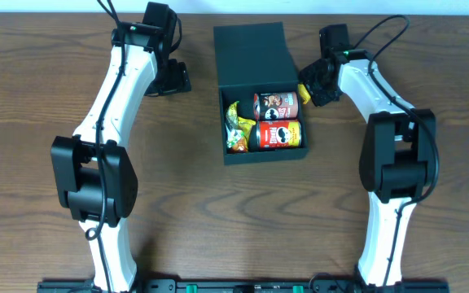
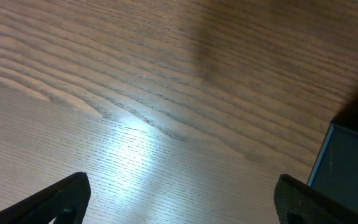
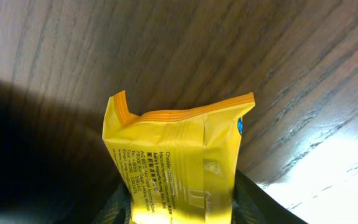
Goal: Pack container
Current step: 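Lift the yellow packet and move it over the box with right gripper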
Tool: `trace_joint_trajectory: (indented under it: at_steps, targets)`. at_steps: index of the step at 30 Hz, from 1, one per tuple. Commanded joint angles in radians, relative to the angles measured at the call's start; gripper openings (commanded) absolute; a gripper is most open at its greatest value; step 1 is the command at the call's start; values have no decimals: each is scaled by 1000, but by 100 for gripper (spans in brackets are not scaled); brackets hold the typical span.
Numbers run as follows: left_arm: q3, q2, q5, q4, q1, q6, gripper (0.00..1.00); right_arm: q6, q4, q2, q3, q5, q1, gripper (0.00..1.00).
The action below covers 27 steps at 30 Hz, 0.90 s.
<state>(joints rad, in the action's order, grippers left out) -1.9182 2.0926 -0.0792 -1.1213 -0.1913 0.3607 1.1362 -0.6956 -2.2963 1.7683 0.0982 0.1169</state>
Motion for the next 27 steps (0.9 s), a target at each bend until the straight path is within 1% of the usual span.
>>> trace_joint_trajectory:
  at_steps: [1, 5, 9, 13, 16, 20, 27]
  targets:
    - [-11, -4, -14, -5, 1, -18, 95, -58, -16, -24, 13, 0, -3, 47]
    - [-11, -4, -14, -5, 1, -17, 95, -100, -51, -23, 49, -6, -5, 47]
    - [-11, -4, -13, -5, 1, -17, 96, -145, -112, -23, 113, -31, -7, 43]
    - [-11, -4, -13, -6, 1, -17, 95, -187, -163, -23, 171, -31, -6, 43]
    - [-11, -4, -13, -8, 1, -17, 95, -245, -225, -23, 231, -31, -5, 43]
    - [-11, -4, -6, -8, 1, -17, 95, -294, -280, -23, 274, -43, -4, 41]
    - [-11, -4, -5, -14, 1, -17, 96, -385, -366, -23, 320, -46, -2, 40]
